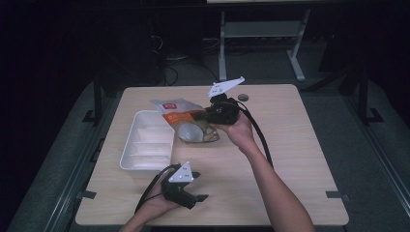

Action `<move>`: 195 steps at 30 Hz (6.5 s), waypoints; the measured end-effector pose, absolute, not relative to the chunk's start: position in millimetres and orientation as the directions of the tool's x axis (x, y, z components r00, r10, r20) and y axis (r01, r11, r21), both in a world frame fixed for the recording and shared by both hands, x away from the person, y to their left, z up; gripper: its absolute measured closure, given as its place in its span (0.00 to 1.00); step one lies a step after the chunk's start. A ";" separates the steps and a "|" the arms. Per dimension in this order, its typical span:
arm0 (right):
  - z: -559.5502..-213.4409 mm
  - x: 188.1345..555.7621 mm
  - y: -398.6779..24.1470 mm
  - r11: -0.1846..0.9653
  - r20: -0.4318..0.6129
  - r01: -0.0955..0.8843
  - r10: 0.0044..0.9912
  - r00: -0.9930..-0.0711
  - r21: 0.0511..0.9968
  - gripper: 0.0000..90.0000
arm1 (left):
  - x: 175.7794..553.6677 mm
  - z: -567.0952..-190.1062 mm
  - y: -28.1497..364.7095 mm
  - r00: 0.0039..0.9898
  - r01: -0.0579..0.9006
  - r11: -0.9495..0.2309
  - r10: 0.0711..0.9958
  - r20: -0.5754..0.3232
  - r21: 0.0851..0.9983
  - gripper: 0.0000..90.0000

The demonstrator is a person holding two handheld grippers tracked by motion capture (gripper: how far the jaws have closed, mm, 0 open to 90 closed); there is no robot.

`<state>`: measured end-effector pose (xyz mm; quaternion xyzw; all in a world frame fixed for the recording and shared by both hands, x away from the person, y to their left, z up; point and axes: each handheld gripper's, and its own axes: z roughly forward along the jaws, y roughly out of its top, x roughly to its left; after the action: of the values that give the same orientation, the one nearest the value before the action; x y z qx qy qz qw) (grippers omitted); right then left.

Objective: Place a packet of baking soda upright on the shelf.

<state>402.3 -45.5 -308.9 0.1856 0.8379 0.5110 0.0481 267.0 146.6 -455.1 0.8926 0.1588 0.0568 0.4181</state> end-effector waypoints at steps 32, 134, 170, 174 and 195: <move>-296.6 433.8 14.3 0.413 0.117 0.252 0.323 -0.939 0.875 0.99 | 271.3 -455.0 153.5 0.938 0.255 -0.584 0.344 -0.050 0.771 0.23; -404.6 457.2 74.7 0.593 0.177 0.353 0.335 -0.925 0.723 0.77 | 270.7 -456.0 150.4 0.943 0.250 -0.597 0.329 -0.051 0.762 0.24; -399.2 461.9 62.4 0.529 0.249 0.392 0.322 -0.913 0.752 0.93 | 270.8 -456.1 149.7 0.943 0.250 -0.598 0.328 -0.052 0.762 0.24; -395.0 460.2 58.7 0.526 0.248 0.387 0.317 -0.915 0.757 0.90 | 270.6 -456.0 149.5 0.943 0.249 -0.598 0.328 -0.050 0.762 0.24; -378.9 451.2 6.9 0.465 0.249 0.407 0.364 -0.897 0.786 0.80 | 270.4 -455.4 148.3 0.940 0.248 -0.592 0.340 -0.042 0.767 0.24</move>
<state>451.2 6.9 -378.9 0.2253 0.8555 0.4656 -0.0227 270.4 148.3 -455.4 0.8904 0.1651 0.0544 0.4207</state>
